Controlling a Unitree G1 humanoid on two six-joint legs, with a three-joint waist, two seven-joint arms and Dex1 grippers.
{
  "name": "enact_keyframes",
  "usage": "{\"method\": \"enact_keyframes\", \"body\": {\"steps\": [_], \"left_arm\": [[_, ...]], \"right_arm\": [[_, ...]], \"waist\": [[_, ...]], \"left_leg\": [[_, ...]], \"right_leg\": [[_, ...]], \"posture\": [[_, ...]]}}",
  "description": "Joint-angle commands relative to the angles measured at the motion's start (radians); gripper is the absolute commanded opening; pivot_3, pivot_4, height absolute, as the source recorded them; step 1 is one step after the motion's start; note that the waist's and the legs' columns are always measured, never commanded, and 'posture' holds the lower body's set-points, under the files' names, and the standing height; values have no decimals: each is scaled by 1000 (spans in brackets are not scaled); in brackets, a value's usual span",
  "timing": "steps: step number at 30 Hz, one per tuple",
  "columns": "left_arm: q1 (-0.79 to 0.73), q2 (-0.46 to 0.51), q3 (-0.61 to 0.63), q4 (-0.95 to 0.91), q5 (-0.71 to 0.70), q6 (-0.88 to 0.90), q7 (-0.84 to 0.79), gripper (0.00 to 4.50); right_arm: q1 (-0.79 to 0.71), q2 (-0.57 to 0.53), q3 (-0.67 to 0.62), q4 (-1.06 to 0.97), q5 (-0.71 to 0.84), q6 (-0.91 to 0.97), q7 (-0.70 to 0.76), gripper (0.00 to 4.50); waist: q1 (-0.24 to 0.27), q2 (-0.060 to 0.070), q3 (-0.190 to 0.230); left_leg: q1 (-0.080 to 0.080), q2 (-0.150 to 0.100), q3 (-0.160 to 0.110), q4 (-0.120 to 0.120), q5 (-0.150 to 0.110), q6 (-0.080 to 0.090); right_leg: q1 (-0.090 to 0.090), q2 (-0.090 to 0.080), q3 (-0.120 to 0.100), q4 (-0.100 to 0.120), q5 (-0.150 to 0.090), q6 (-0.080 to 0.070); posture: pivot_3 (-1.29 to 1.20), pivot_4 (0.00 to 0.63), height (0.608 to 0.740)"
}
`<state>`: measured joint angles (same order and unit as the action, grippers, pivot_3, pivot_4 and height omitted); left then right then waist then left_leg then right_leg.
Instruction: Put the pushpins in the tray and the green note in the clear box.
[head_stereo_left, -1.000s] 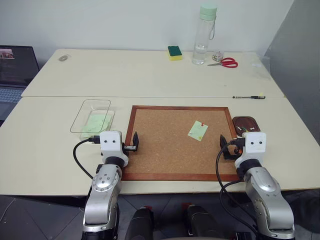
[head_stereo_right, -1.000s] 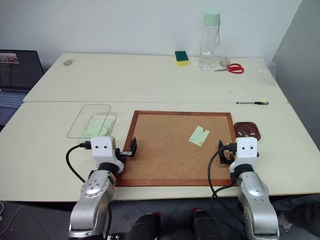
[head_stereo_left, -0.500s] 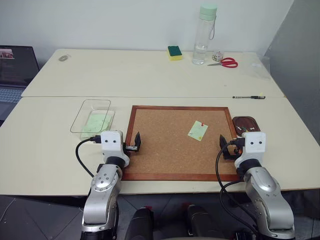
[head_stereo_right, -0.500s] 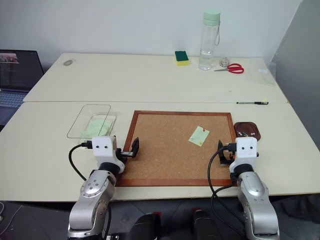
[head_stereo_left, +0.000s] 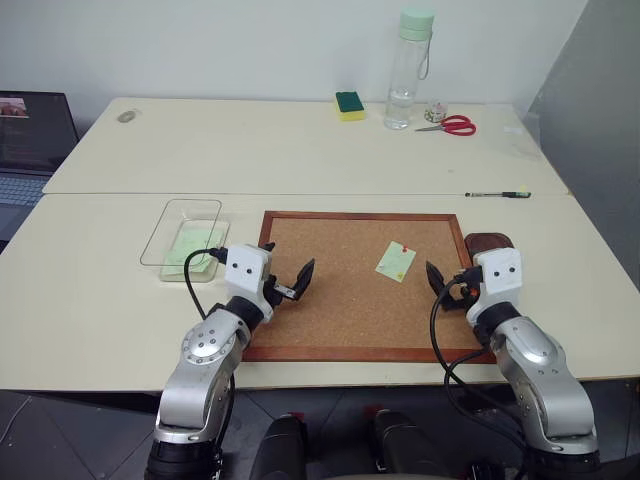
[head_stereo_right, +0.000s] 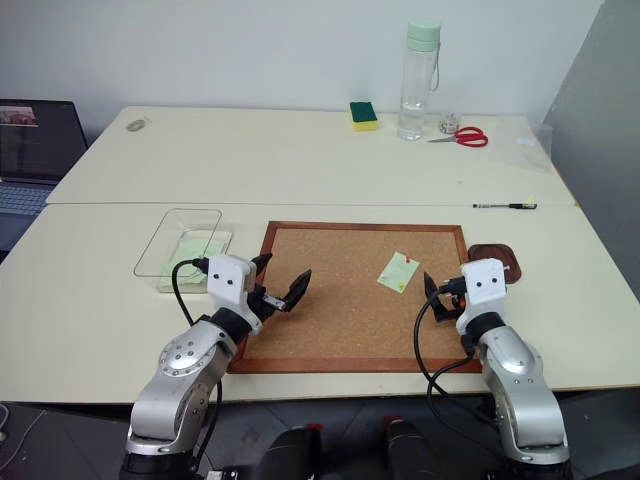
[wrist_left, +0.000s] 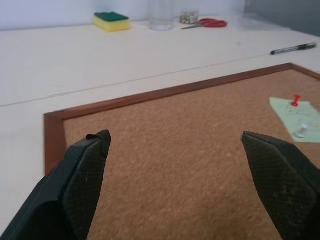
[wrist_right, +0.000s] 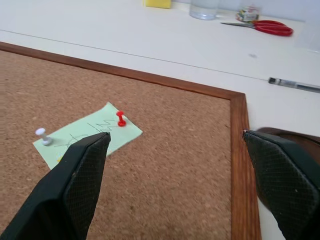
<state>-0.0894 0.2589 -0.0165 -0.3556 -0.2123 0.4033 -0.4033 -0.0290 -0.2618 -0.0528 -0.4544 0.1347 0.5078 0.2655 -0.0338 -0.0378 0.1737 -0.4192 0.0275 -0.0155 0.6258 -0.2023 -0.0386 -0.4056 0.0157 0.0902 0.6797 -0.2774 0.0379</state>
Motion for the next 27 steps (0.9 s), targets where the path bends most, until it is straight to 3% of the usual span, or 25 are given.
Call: {"method": "enact_keyframes", "body": {"steps": [1, 7, 18, 27], "left_arm": [[-31, 28, -36, 1, -43, -9, -91, 3440], [-75, 98, -121, 32, -66, -3, -244, 2216], [-163, 108, -195, 211, -36, -95, -371, 26], [-202, 100, -206, 313, 3, -134, -374, 9]], "right_arm": [[-40, -20, 13, 16, 26, -31, 52, 4500], [-120, -54, 37, 117, 44, -58, 144, 4500], [-233, -50, 81, 287, 46, -126, 217, 4500], [-276, -32, 79, 363, 40, -166, 203, 4500]], "waist": [[0, 0, 0], [0, 0, 0], [0, 0, 0], [0, 0, 0]], "left_leg": [[0, 0, 0, 0, 0, 0], [0, 0, 0, 0, 0, 0], [0, 0, 0, 0, 0, 0], [0, 0, 0, 0, 0, 0]], "right_leg": [[0, 0, 0, 0, 0, 0], [0, 0, 0, 0, 0, 0], [0, 0, 0, 0, 0, 0], [0, 0, 0, 0, 0, 0]], "posture": [[0, 150, 740], [0, 150, 740], [0, 150, 740], [0, 150, 740]]}}
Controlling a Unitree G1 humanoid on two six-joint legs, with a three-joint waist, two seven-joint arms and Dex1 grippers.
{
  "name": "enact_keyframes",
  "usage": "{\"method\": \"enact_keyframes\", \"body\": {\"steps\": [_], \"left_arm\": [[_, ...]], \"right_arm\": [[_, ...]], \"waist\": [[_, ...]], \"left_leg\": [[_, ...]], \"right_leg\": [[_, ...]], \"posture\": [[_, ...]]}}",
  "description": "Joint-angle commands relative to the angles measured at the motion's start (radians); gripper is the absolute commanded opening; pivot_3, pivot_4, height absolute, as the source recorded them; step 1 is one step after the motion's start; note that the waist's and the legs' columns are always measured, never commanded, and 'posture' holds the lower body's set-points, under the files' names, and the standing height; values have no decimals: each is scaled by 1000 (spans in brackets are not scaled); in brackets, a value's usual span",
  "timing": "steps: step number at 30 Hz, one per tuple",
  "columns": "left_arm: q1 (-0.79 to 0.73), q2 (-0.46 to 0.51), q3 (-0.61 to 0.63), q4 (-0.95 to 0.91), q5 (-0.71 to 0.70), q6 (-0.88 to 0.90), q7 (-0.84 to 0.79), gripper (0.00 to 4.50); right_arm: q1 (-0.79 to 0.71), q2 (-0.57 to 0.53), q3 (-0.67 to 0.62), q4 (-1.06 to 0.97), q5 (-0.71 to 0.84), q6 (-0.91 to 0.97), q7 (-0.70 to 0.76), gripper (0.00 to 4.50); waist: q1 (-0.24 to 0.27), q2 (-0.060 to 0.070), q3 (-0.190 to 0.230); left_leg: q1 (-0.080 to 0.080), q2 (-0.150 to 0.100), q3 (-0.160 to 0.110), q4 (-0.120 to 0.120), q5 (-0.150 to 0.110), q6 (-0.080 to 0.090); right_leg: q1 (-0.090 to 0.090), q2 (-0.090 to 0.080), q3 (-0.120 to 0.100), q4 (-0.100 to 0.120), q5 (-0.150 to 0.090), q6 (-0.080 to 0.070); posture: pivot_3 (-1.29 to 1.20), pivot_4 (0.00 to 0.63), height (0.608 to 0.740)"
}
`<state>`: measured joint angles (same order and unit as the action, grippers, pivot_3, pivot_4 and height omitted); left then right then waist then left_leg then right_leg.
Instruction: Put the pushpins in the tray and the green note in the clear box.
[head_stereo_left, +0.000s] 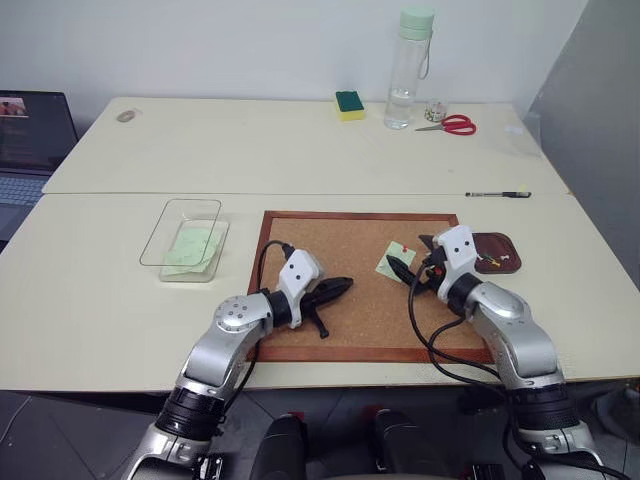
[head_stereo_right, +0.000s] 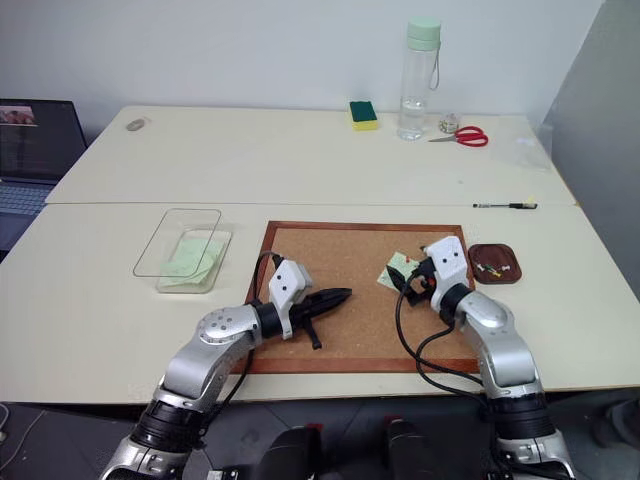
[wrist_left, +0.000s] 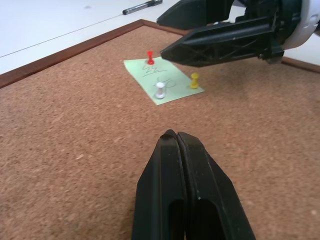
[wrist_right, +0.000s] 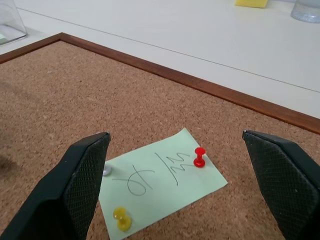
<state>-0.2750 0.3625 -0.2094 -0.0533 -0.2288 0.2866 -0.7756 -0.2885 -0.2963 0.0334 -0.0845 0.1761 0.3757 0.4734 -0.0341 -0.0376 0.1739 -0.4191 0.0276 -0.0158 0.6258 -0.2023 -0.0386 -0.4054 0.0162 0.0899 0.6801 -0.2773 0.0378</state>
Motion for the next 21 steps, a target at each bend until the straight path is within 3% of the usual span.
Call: {"method": "enact_keyframes", "body": {"steps": [1, 10, 18, 21], "left_arm": [[-15, 0, -26, 22, 32, -8, -3, 9], [16, -8, -90, 162, 99, -39, -28, 9], [24, -10, -86, 168, 107, -52, -35, 9], [14, -9, -78, 159, 103, -47, -34, 0]], "right_arm": [[-17, 3, -7, -3, -2, -37, -5, 4500], [-61, 23, -13, 107, -5, -69, -17, 4500], [-97, 40, -15, 204, -10, -100, -24, 4500], [-101, 45, -17, 238, -10, -109, -28, 4038]], "waist": [[1, 0, 0], [0, 6, -4], [0, 15, -13], [0, 17, -14]], "left_leg": [[0, 0, 0, 0, 0, 0], [2, -1, 1, 0, 0, 0], [3, -1, 2, 1, 0, 0], [3, -1, 2, 1, 0, 0]], "right_leg": [[0, 0, 0, 0, 0, 0], [2, 0, 1, 0, 0, 0], [3, 0, 3, 0, 1, 2], [3, 0, 3, 0, 1, 2]], "posture": [[0, 150, 740], [0, 150, 740], [0, 150, 740], [0, 150, 740]]}}
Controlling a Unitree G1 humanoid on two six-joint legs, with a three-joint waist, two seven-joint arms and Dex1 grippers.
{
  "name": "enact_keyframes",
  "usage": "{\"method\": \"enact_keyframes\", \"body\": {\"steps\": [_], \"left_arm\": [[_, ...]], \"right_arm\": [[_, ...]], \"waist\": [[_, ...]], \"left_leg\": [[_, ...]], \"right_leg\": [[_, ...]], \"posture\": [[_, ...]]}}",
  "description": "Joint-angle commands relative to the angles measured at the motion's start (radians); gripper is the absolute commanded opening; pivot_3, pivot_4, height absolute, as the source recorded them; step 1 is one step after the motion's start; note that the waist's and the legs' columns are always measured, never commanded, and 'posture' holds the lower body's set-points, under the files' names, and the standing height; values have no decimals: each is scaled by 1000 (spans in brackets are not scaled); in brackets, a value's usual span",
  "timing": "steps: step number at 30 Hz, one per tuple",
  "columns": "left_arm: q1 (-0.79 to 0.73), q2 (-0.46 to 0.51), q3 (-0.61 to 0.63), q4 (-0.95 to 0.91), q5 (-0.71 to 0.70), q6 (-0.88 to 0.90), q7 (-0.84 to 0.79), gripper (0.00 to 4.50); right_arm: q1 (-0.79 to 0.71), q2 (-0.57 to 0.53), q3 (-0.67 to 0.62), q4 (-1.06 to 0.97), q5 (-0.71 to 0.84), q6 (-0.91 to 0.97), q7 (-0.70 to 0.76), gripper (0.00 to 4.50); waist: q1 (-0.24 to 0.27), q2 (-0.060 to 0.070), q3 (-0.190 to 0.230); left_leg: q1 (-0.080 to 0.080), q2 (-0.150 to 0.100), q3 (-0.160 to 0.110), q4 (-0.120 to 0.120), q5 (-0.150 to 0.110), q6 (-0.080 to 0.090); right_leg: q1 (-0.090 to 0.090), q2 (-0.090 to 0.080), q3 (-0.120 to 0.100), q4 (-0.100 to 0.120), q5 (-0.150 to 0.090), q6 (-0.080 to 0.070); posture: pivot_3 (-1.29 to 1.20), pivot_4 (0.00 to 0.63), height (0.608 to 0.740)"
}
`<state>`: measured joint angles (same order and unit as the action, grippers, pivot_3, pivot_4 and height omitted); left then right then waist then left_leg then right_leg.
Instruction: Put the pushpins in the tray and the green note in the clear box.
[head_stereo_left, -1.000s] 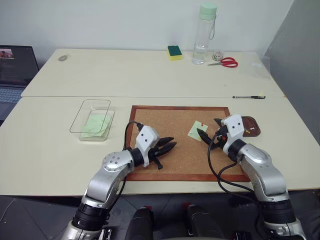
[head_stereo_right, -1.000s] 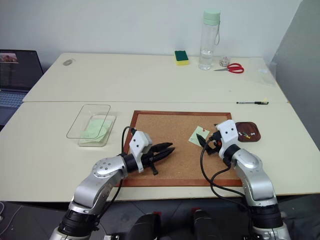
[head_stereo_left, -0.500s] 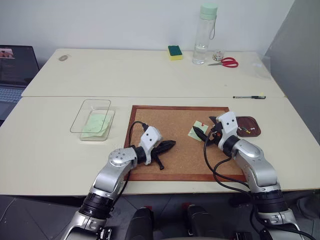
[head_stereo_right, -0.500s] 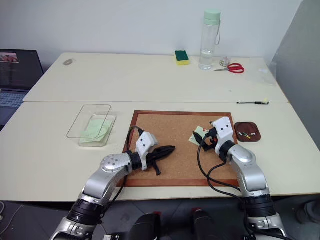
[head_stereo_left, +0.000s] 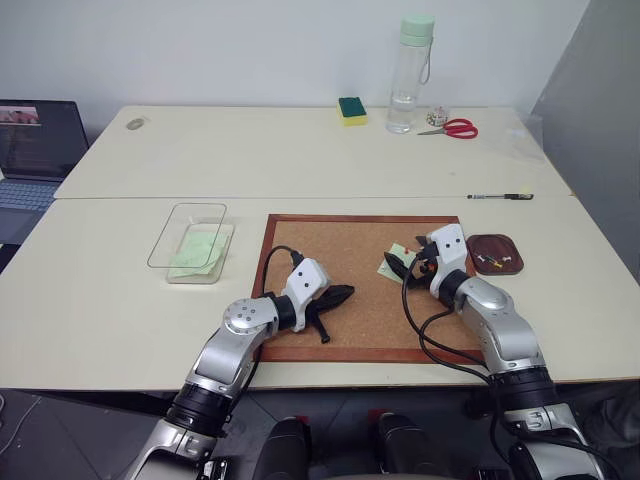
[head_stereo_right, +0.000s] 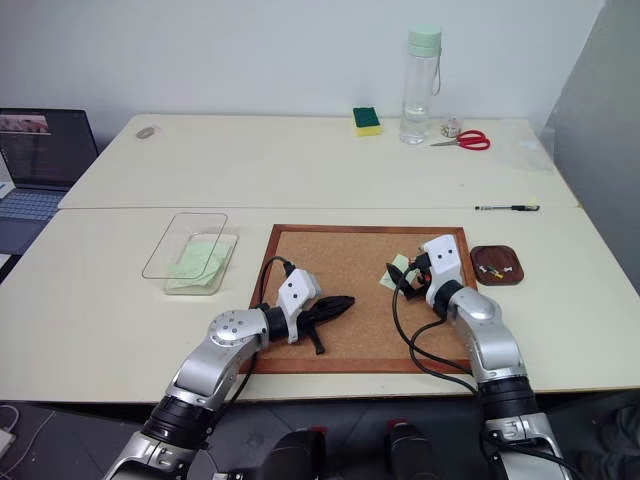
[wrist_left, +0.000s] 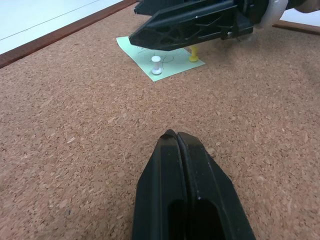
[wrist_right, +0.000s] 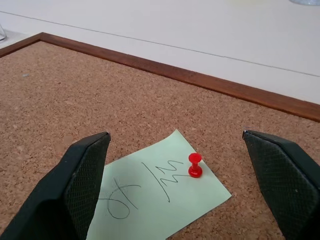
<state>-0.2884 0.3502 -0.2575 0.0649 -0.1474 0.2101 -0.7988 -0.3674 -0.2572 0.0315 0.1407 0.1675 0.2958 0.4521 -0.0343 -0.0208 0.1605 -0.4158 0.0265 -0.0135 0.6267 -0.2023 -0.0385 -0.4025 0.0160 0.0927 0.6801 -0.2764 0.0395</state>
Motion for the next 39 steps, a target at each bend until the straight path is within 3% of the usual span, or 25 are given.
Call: {"method": "enact_keyframes", "body": {"steps": [1, 20, 39], "left_arm": [[25, 3, -27, 36, 20, 32, -10, 0], [11, 2, -24, 3, 16, 59, -6, 0], [17, -3, -34, 4, 21, 60, -7, 0]], "right_arm": [[-23, 7, -16, 18, -1, -32, -8, 3827], [-43, 8, -15, 66, -9, -64, -18, 13], [-16, 9, -38, -94, 31, -54, -11, 13]], "waist": [[0, 0, 0], [-1, 1, 0], [-1, 1, 0]], "left_leg": [[0, 0, 0, 0, 0, 0], [0, 0, 0, 0, 0, 0], [-1, 0, 0, -1, 0, 0]], "right_leg": [[0, 0, 0, 0, 0, 0], [0, 0, 0, 0, 0, 0], [-1, 0, 0, 0, 0, 0]], "posture": [[0, 150, 740], [0, 150, 740], [0, 150, 740]]}}
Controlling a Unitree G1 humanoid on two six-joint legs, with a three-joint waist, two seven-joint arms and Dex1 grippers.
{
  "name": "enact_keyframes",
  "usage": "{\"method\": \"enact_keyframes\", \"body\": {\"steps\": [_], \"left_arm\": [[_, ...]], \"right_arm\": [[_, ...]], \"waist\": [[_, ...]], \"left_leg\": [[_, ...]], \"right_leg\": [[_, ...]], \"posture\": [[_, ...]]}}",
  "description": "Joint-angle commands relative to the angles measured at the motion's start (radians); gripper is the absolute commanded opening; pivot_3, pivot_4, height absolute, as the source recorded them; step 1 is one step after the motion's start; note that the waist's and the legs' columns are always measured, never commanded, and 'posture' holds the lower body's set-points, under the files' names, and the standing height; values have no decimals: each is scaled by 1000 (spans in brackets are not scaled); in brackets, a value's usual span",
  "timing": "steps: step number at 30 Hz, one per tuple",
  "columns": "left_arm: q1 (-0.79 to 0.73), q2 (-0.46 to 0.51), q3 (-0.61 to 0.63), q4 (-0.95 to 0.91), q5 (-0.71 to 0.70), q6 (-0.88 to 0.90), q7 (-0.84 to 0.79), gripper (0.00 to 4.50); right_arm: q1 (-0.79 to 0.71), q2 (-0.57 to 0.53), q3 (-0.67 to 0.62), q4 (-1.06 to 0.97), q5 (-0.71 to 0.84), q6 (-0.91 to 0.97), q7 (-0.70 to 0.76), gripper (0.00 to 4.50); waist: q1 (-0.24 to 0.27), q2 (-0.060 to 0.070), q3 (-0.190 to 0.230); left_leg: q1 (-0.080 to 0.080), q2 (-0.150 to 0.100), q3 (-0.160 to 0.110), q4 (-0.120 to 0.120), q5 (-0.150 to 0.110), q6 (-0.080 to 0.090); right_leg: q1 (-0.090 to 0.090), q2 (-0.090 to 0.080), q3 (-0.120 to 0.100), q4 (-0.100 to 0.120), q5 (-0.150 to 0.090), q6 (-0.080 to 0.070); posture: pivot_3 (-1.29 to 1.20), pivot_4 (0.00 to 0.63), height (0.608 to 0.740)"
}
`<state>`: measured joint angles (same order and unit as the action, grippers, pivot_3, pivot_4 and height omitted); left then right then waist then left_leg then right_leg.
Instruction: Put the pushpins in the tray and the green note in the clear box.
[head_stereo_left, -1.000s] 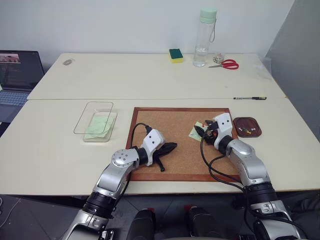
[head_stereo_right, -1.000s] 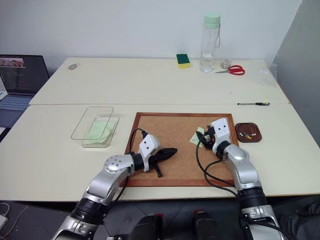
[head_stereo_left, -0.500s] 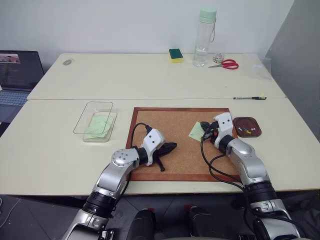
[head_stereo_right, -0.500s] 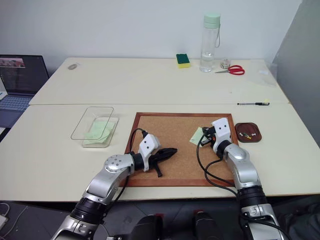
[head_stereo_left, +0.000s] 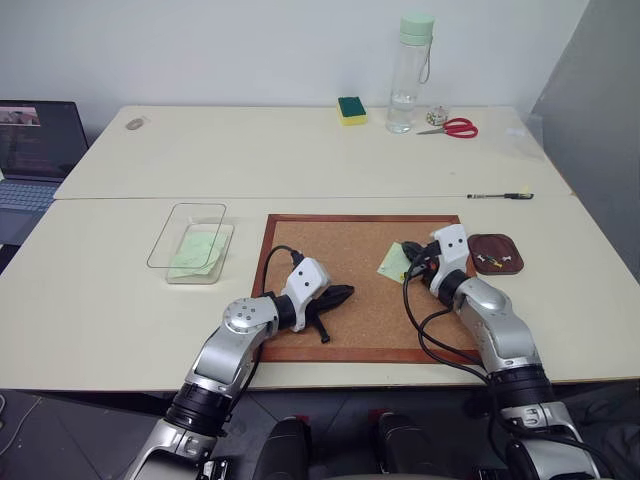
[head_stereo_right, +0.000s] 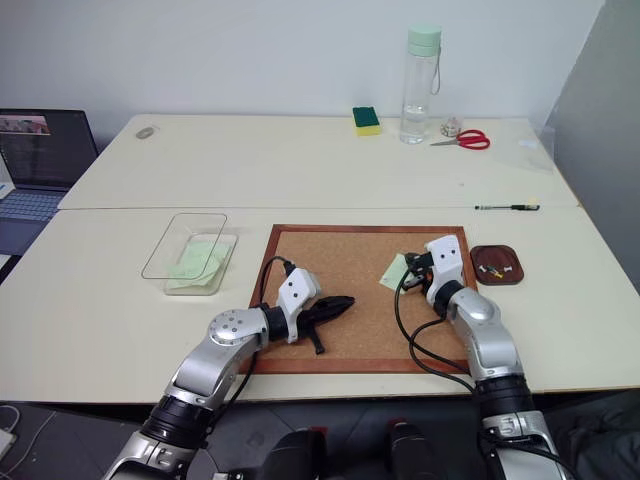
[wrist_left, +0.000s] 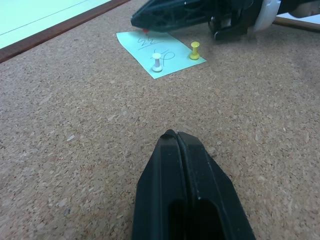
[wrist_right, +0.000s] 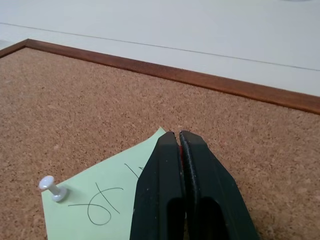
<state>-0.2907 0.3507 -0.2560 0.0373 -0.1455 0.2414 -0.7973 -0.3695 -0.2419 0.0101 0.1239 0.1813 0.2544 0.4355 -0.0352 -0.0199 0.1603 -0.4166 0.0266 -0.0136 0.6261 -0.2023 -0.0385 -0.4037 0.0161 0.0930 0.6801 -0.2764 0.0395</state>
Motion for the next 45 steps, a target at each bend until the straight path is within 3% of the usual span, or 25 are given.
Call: {"method": "enact_keyframes", "body": {"steps": [1, 12, 21, 42, 43, 45], "left_arm": [[19, -4, -36, 31, 19, 29, -10, 0], [20, -2, -35, 30, 22, 29, -10, 0], [24, -1, -34, 28, 20, 30, -10, 0], [1, -9, -36, 50, 25, 27, -17, 0], [1, -9, -35, 50, 25, 27, -16, 0], [0, -9, -35, 50, 25, 27, -15, 0]], "right_arm": [[-12, -7, -16, -82, 16, -11, 5, 13], [-3, -5, -54, -98, 14, 0, -45, 13], [-12, -42, -257, -91, -35, 57, -330, 13], [-36, -60, -311, -5, -2, 144, -381, 13], [-36, -60, -313, -3, -1, 143, -381, 460], [-36, -61, -313, -1, 1, 142, -382, 819]], "waist": [[0, 0, 0], [1, 0, 0], [1, 0, 0], [2, 0, 0], [2, 0, 0], [2, 0, 0]], "left_leg": [[0, 0, 0, 0, 0, 0], [0, 0, 0, 0, 0, 0], [0, 0, 0, 0, 0, 0], [0, 0, 1, 0, 0, 0], [0, 0, 1, 0, 0, 0], [0, 0, 1, 0, 0, 0]], "right_leg": [[0, 0, 0, 0, 0, 0], [0, 0, 0, 0, 0, 0], [0, 0, 0, 0, 0, 0], [0, 0, 1, 0, 0, 0], [0, 0, 1, 0, 0, 0], [0, 0, 1, 0, 0, 0]], "posture": [[0, 150, 740], [0, 150, 740], [0, 150, 740], [0, 150, 740], [0, 150, 740], [0, 150, 740]]}}
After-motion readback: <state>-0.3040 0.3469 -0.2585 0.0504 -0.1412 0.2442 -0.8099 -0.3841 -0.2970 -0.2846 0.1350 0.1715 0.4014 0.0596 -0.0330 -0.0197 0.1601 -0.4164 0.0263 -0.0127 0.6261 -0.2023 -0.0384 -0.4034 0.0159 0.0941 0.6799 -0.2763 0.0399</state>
